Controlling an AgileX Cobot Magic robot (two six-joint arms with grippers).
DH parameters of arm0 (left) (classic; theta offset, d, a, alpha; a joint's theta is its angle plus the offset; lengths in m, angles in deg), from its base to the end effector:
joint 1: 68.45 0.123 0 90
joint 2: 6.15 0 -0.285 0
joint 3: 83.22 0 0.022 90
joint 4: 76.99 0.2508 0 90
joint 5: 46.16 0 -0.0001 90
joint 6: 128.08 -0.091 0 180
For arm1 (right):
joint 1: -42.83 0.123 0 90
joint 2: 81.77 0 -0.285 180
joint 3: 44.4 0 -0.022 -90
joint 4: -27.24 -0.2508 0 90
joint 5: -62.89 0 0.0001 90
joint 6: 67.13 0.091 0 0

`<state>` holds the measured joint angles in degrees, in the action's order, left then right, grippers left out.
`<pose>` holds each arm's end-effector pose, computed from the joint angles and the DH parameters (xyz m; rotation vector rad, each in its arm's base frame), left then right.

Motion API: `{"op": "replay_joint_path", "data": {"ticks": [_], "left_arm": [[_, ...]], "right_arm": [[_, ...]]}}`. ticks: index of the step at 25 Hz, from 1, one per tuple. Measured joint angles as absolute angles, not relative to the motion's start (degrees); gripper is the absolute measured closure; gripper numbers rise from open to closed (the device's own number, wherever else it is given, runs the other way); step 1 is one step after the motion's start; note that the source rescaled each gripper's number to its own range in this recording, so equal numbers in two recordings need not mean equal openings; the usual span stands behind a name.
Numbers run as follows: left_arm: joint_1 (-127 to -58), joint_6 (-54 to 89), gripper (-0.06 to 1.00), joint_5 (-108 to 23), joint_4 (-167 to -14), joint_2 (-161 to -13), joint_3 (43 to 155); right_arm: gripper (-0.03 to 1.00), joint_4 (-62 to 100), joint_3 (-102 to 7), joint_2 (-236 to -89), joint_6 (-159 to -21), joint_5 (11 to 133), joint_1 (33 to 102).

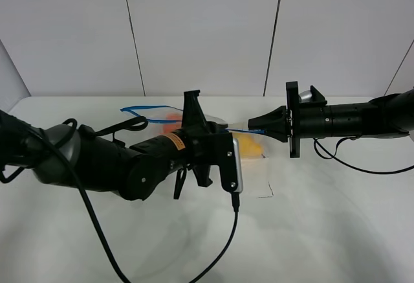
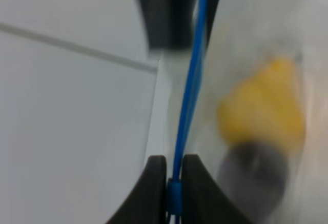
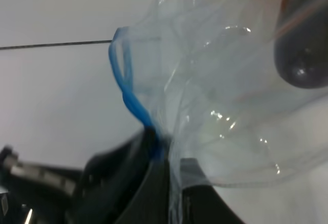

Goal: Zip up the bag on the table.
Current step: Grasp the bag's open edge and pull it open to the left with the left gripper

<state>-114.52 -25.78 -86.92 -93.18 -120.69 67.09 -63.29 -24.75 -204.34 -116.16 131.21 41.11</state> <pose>0.2682 -0.2545 0.1690 1.4427 1.1424 0.4030 0.3480 0.0742 0.1524 0.3560 2.3786 1.7762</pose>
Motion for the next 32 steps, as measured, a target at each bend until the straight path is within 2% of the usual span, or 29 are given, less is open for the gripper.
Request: {"op": "replay_joint_path", "data": {"ticks": [21,32], "left_arm": [[-91.2,-26.2,0.94,-87.6,-93.1,-115.4,58.4],[-88.6,-26.2,0.94,-87.2,-93.2,-115.1,58.3]], "right_arm": [[0.97,-63.1,-24.7,-204.3,-115.7,131.4,41.2],[0.97,-63.1,-24.7,-204.3,-115.6,131.5,41.2]]}}
